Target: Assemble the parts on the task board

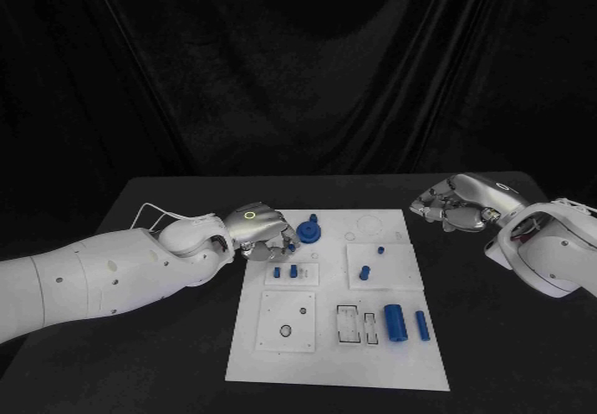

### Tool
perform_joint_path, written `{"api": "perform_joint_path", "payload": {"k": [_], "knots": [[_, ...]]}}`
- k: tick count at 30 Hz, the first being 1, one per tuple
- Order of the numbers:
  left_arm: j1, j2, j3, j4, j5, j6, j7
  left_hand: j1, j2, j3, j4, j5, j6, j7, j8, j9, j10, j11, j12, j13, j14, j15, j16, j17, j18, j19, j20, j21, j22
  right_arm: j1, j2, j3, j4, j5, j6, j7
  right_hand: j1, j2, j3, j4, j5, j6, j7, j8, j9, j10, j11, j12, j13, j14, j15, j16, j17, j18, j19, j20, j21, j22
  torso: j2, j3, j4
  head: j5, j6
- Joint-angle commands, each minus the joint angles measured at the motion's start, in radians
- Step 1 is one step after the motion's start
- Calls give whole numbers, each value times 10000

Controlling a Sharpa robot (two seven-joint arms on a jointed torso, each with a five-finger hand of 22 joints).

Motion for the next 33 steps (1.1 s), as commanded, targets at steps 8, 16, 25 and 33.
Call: {"api": "perform_joint_path", "payload": {"k": [8, 16, 25, 33], "knots": [[19, 117, 6, -153, -8, 340, -99, -44, -39, -3, 50, -51, -83, -11, -57, -30, -44, 30, -67, -19, -81, 35, -69, -49, -67, -52, 15, -96, 1910, -49, -6, 8, -12, -18, 177, -32, 115, -37, 94, -14, 42, 33, 8, -36, 1, 36, 20, -44, -9, 378, -39, 61, 20, 78, 194, -55, 72, 24, 2, -3, -4, -20, -41], [6, 159, 5, -223, -8, 484, -84, -56, -72, -16, 66, -47, -131, -33, -94, -55, -26, 18, -100, -28, -111, 32, -101, -95, -60, -74, 18, -131, 1901, -61, -1, 8, -20, -18, 220, -47, 125, -41, 99, -16, 46, 29, 9, -39, 0, 45, 19, -43, -8, 375, -39, 70, 23, 78, 191, -55, 74, 29, 2, -5, 1, -8, -85], [-6, 206, 4, -245, -8, 612, -81, -80, -81, -26, 89, -51, -157, -39, -111, -69, -10, 15, -117, -32, -129, 30, -122, -127, -56, -86, 18, -150, 1896, -74, 7, 8, -21, -18, 245, -64, 125, -41, 99, -16, 46, 29, 9, -39, 0, 45, 19, -43, -8, 375, -39, 70, 23, 78, 191, -55, 74, 29, 4, 1, -8, 8, -150], [-13, 170, 4, -217, -8, 653, -85, -106, -88, -37, 114, -59, -170, -44, -119, -78, -9, 13, -137, -38, -149, 30, -146, -162, -49, -105, 19, -183, 1887, -78, 12, 8, -28, -18, 268, -88, 150, -47, 114, -18, 54, 21, 11, -44, -2, 58, 18, -46, -6, 367, -40, 91, 31, 78, 183, -55, 77, 43, 4, 6, -4, 10, -201]]}}
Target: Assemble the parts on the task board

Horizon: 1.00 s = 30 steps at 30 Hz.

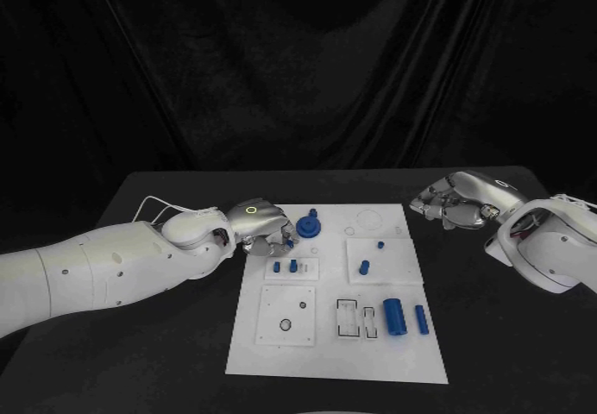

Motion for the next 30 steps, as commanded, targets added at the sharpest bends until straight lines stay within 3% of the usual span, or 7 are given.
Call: {"api": "perform_joint_path", "payload": {"k": [1, 18, 30], "knots": [[-11, -10, 2, 29, -6, 152, 35, -66, -50, 10, 69, -60, -68, -8, -69, -16, -11, 10, -55, -15, -75, 31, -58, -22, -48, -68, -18, -68, 1887, -27, 7, 6, -3, -18, 70, -82, 111, -8, 59, -18, 55, 22, 10, -44, -2, 58, 18, -46, -8, 367, -39, 56, 10, 76, 183, -55, 38, 11, 1, 7, -2, 1, -33], [-17, -129, 1, 141, -6, 277, -21, -127, -59, -8, 157, -103, -162, -25, -100, -68, -35, 2, -158, -44, -205, 34, -229, -260, -13, -169, -13, -241, 1839, -32, 57, 6, -27, -18, 145, -101, 201, -52, 118, -14, 186, 3, 19, -60, -8, 43, 25, -102, -17, 318, -33, 126, 33, 74, 134, -50, 47, 70, 1, 4, 1, 32, -92], [-29, -21, 0, 40, -6, 406, -76, -120, -44, 0, 190, -143, -234, -38, -106, -106, -93, -7, -236, -61, -269, 36, -303, -358, 4, -228, -10, -336, 1814, -33, 46, 6, -19, -18, 179, -125, 251, -72, 163, -7, 307, 11, 21, -59, -7, 44, 28, -134, -22, 292, -31, 165, 45, 74, 110, -48, 55, 108, 1, 7, -14, 38, -111]]}}
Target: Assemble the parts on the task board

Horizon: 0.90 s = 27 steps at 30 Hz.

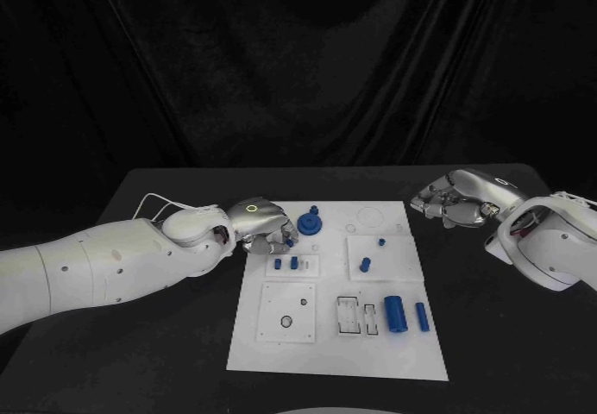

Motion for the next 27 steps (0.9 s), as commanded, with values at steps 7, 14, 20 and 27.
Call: {"api": "perform_joint_path", "payload": {"k": [7, 14, 20, 27], "knots": [[-26, 104, 5, -104, -4, 268, -45, -61, -6, 5, 90, -51, -180, -50, -83, -65, -142, -19, -107, -22, -168, 2, -128, -124, 22, -146, -1, -168, 1781, -33, -30, 7, 4, -18, 80, -127, 105, -6, 54, -9, 35, 12, 21, -59, -7, 44, 28, -44, -14, 293, -31, 16, 10, 74, 110, -48, 55, 8, -1, 0, -1, -30, -36], [-32, 164, 5, -179, -4, 368, -121, -85, -58, -19, 156, -46, -584, -190, -83, -187, -298, -18, -255, -33, -254, 0, -212, -246, 39, -212, -3, -279, 1759, -66, -30, 6, -4, -18, 82, -122, 114, -16, 64, -4, 68, 16, 22, -58, -6, 42, 33, -55, -16, 284, -29, 27, 13, 74, 103, -47, 57, 20, -2, -4, -2, -23, -76], [-35, 161, 4, -223, -4, 513, -213, -198, -152, -88, 266, -68, -982, -308, -88, -300, -459, 53, -376, -36, -373, 51, -329, -412, 68, -316, 29, -460, 1715, -77, -42, 6, -8, -18, 62, -125, 116, -25, 64, -2, 74, 15, 24, -59, -6, 39, 35, -60, -17, 280, -28, 29, 13, 73, 99, -46, 57, 24, -2, -1, 5, -23, -119], [-41, 135, 4, -262, -4, 479, -298, -309, -259, -198, 434, -93, -2151, -653, -82, -576, -697, 153, -514, 33, -460, 129, -363, -503, 87, -375, 105, -596, 1693, -83, -48, 6, -7, -18, 44, -124, 116, -25, 64, -2, 74, 15, 24, -59, -6, 39, 35, -60, -17, 280, -28, 29, 13, 73, 99, -46, 57, 24, -10, -9, 5, -28, -151]]}}
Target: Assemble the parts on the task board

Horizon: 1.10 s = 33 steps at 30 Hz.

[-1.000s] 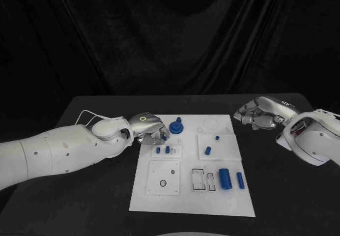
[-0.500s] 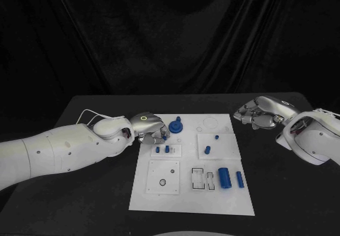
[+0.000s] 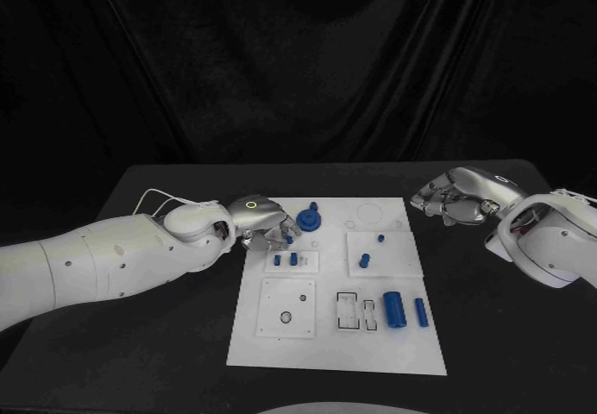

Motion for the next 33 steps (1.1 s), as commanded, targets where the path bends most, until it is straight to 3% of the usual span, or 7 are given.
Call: {"api": "perform_joint_path", "payload": {"k": [1, 12, 16, 21, 24, 26, 33], "knots": [[-17, -23, 6, 3, -2, 39, -75, -76, -21, -24, 88, -58, -288, -76, -44, -65, -95, 20, -58, 36, -72, 27, -55, -23, 87, -70, 18, -60, 1696, -27, -23, 6, 3, -18, 0, -118, 77, -3, 65, 1, 39, 5, 29, -65, -9, 33, 38, -70, -13, 272, -25, 36, 17, 73, 92, -45, 58, 20, -5, -6, 1, -4, -14], [-13, -670, 8, 50, 635, -1366, -129, -414, -244, -384, 379, -130, -437, -194, 35, -106, -314, 55, -119, 118, -567, 78, -710, -892, 205, -427, 67, -708, 1520, -15, -124, 8, 128, -62, -320, -145, 424, -281, 264, -30, -170, -546, -53, -364, -148, -625, 100, -713, -351, 129, 25, 143, 16, 74, -16, -6, 84, 197, -23, -31, -26, -83, -171], [-1, -1041, 9, 71, 2522, -1911, 708, -325, -197, -810, 602, -91, -287, 106, 61, -107, -2078, 513, -236, 291, -4615, 748, -4285, -3953, 931, -4885, 511, -7036, -186, 150, -187, 9, 297, -586, -550, -223, 921, -509, 611, -93, -1825, -804, -502, -511, -291, -1184, 313, -1334, -912, -17, 189, 67, -88, 56, -122, 95, 8, 233, -12, -40, 3, -219, -198], [25, -1541, 9, 198, 6297, -1559, 2752, -251, -333, -1832, 1640, 204, -412, 538, 28, -154, -4710, 159, 268, 447, -7364, 1376, -6380, -5141, 642, -7271, 842, -9134, -880, 567, -171, 10, 554, -1924, -102, -735, 929, -1006, 771, -112, -2794, -639, -518, -475, -351, -1615, 513, -1774, -1395, -39, 309, 47, -170, 56, -143, 216, -55, 237, -29, -68, 1, -346, -249], [36, -1801, 8, 362, 8777, -939, 3969, -916, -223, -2418, 1713, 740, -1456, 1091, 12, -391, -7854, 741, 71, -390, -10871, 1642, -8833, -6961, 404, -11128, 1070, -11813, -2179, 888, -67, 10, 727, -3133, 660, -1160, 1094, -1314, 792, -335, -3377, -732, -641, -532, -397, -2173, 621, -2023, -1618, -51, 238, 53, -176, 90, -262, 226, -124, 254, -41, -122, 23, -426, -282], [41, -1945, 8, 508, 10467, -336, 4737, -1626, 214, -2872, 1737, 1040, -2599, 893, -83, -688, -9307, 385, -441, -1028, -13056, 1743, -11212, -9193, 533, -12794, 1143, -11946, -4490, 1076, 54, 10, 847, -3876, 1296, -1396, 1478, -1499, 1001, -669, -3427, -1215, -889, -578, -452, -3063, 581, -2004, -1853, -435, 176, -24, -165, 71, -632, 202, -292, 312, -36, -136, 46, -493, -318], [43, -2038, 6, 904, 13815, 1605, 6329, -2262, 1031, -3840, 1734, 1194, -3634, 647, -125, -1033, -10271, 83, -463, -1605, -13529, 1604, -12259, -10360, 697, -13219, 1064, -11976, -6137, 1231, 445, 10, 856, -4628, 2438, -1238, 2469, -1642, 2346, -1591, -3370, -930, -730, -339, -348, -3366, 526, -1626, -2083, -864, 105, 228, 19, 53, -996, 97, -119, 1076, -59, -283, 137, -1085, 10]]}}
